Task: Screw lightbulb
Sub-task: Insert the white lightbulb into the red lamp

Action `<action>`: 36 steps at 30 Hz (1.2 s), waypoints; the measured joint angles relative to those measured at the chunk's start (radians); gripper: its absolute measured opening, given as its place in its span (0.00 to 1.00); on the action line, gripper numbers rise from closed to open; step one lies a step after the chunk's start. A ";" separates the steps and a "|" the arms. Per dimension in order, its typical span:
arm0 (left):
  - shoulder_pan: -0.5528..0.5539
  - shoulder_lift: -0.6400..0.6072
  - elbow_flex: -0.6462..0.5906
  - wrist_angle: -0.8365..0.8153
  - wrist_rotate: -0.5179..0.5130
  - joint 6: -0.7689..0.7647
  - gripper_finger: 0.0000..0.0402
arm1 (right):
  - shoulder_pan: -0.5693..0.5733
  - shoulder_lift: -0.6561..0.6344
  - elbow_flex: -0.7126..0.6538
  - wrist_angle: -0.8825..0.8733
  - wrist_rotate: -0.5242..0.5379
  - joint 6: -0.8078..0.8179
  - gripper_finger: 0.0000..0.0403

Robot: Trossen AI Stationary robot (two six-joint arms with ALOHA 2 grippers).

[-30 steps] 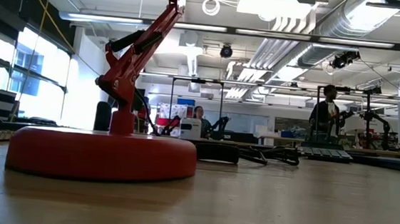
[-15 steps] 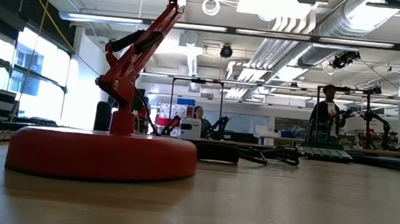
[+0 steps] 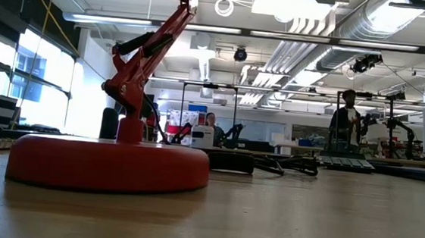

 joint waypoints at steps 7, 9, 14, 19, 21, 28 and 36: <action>0.000 0.000 0.000 0.000 0.000 0.000 0.00 | 0.000 0.000 -0.001 0.016 0.005 -0.095 0.70; 0.000 0.000 0.000 0.000 0.000 0.000 0.00 | 0.000 0.000 -0.001 0.023 0.019 -0.114 0.70; 0.000 0.000 0.000 0.000 0.000 0.000 0.00 | 0.000 0.001 -0.002 0.045 0.022 -0.158 0.70; 0.000 0.000 0.000 0.000 0.000 0.001 0.00 | 0.002 0.001 -0.002 0.040 0.022 -0.156 0.70; 0.000 0.000 0.000 0.000 0.000 0.001 0.00 | 0.003 0.001 -0.002 0.038 0.021 -0.160 0.70; 0.000 0.000 0.000 -0.001 0.000 0.009 0.00 | 0.002 0.000 -0.001 0.009 -0.015 -0.138 0.70; 0.000 0.000 0.000 -0.001 0.000 0.009 0.00 | 0.002 -0.002 0.000 -0.010 -0.021 -0.172 0.70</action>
